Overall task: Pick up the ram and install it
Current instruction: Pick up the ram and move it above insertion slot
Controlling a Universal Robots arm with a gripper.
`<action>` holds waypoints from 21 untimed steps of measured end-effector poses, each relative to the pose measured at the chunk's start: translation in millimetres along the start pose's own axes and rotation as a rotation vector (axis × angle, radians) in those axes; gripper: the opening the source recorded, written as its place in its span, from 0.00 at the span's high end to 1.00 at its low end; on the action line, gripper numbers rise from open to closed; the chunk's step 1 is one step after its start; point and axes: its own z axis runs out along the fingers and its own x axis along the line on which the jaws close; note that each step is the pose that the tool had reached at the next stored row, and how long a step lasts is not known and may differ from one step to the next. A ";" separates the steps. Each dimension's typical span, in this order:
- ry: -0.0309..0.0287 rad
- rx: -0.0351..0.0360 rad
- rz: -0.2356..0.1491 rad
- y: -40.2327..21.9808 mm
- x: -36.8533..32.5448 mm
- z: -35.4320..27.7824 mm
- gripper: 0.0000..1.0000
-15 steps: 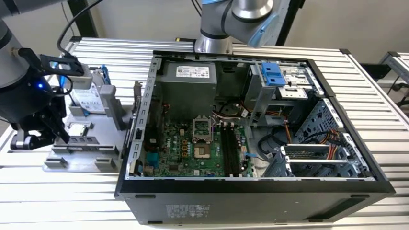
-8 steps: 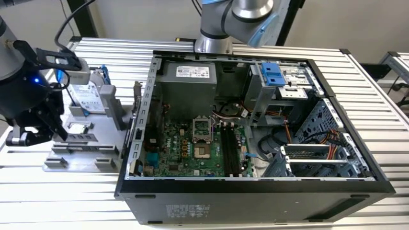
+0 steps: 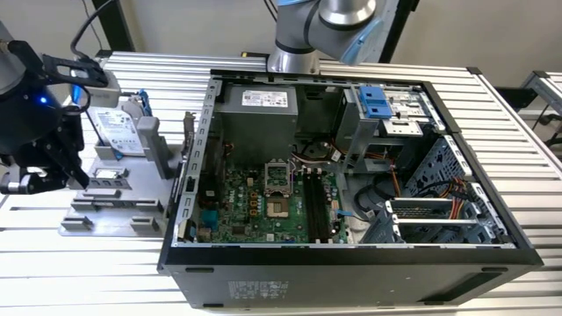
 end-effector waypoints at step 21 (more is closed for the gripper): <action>-0.0001 0.0016 0.024 0.2 -2.4 -33.3 1.00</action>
